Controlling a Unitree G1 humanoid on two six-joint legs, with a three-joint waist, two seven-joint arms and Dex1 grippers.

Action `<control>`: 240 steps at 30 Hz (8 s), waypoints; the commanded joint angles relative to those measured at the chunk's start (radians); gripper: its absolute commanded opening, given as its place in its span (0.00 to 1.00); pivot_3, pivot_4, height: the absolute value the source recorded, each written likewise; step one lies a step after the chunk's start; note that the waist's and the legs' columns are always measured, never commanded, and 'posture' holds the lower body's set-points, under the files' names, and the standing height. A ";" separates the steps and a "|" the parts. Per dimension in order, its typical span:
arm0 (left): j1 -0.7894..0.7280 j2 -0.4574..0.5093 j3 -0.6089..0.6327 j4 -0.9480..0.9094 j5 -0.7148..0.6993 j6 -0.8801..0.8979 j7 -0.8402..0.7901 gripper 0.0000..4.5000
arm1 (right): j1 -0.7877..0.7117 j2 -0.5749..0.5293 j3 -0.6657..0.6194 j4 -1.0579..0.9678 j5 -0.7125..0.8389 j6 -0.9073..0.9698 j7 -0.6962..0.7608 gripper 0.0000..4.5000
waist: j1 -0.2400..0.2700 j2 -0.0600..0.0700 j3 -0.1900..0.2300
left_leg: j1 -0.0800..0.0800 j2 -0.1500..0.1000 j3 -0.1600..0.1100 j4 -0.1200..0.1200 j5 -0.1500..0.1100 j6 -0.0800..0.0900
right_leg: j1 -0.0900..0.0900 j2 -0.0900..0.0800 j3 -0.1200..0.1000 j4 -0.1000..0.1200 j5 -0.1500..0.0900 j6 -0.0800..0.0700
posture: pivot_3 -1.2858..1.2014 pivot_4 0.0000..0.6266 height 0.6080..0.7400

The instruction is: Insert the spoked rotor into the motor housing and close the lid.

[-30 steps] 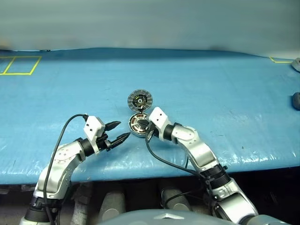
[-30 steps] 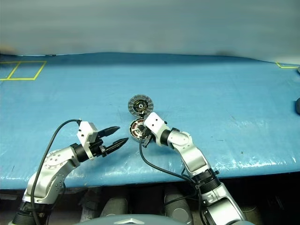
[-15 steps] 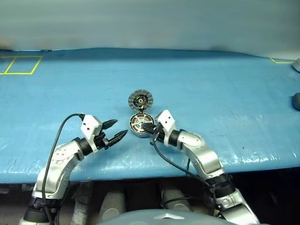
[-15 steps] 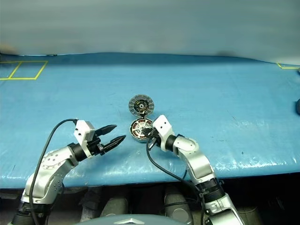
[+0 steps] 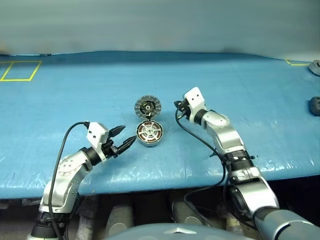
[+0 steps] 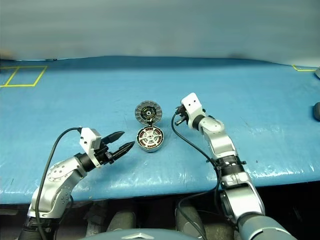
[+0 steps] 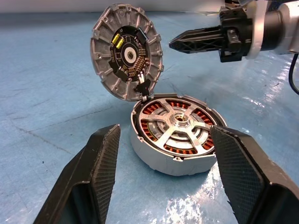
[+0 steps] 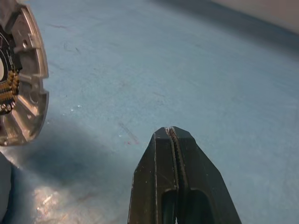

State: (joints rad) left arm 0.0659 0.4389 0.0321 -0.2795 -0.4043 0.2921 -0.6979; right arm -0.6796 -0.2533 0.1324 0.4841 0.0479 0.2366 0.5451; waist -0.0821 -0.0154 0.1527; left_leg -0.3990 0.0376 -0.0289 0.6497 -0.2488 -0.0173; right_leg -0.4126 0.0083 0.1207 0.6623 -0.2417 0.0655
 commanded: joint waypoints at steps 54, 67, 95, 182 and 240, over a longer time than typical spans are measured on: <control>0.210 -0.184 -0.089 0.033 0.176 -0.364 0.118 0.73 | -0.003 0.051 0.104 -0.165 -0.020 -0.045 0.240 0.01 | 0.004 0.002 0.001 | -0.001 0.000 0.000 -0.001 -0.001 0.000 | -0.001 -0.001 -0.001 0.000 0.000 0.000 | 0.52 0.24 1.00; 0.228 -0.091 -0.020 -0.044 0.079 -0.277 0.070 0.73 | 0.021 -0.063 0.243 -0.259 -0.102 -0.079 0.373 0.01 | 0.003 0.002 0.001 | 0.000 0.000 0.000 0.000 -0.001 0.000 | 0.000 -0.001 -0.001 0.000 0.000 0.000 | 0.52 0.24 1.00; 0.210 -0.078 -0.008 0.051 0.103 -0.325 0.052 0.73 | 0.194 -0.061 0.188 -0.560 -0.078 -0.109 0.272 0.51 | 0.014 0.002 0.001 | 0.002 0.000 0.000 0.001 -0.001 0.000 | 0.002 -0.001 -0.001 0.000 -0.001 -0.001 | 0.52 0.24 1.00; 0.126 -0.113 -0.048 0.170 0.156 -0.334 0.070 0.73 | 0.210 -0.031 0.177 -0.399 0.029 0.086 0.200 0.67 | 0.015 0.002 0.001 | 0.001 0.000 0.000 0.001 -0.001 0.000 | 0.001 0.000 -0.001 0.000 -0.001 0.000 | 0.52 0.24 1.00; 0.056 -0.122 -0.052 0.221 0.151 -0.348 0.039 0.73 | 0.333 -0.102 0.241 -0.278 -0.062 0.224 0.090 0.67 | 0.033 -0.002 -0.010 | 0.023 0.000 0.000 -0.001 -0.001 0.001 | 0.019 -0.001 0.000 -0.003 -0.010 -0.002 | 0.52 0.24 1.00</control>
State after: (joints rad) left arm 0.1384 0.3171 -0.0202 -0.0432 -0.2445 -0.0518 -0.6564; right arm -0.4085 -0.3243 0.3357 0.1142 0.0767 0.3718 0.6814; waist -0.0489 -0.0171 0.1422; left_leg -0.3747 0.0373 -0.0289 0.6496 -0.2497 -0.0165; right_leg -0.3933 0.0070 0.1211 0.6593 -0.2519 0.0636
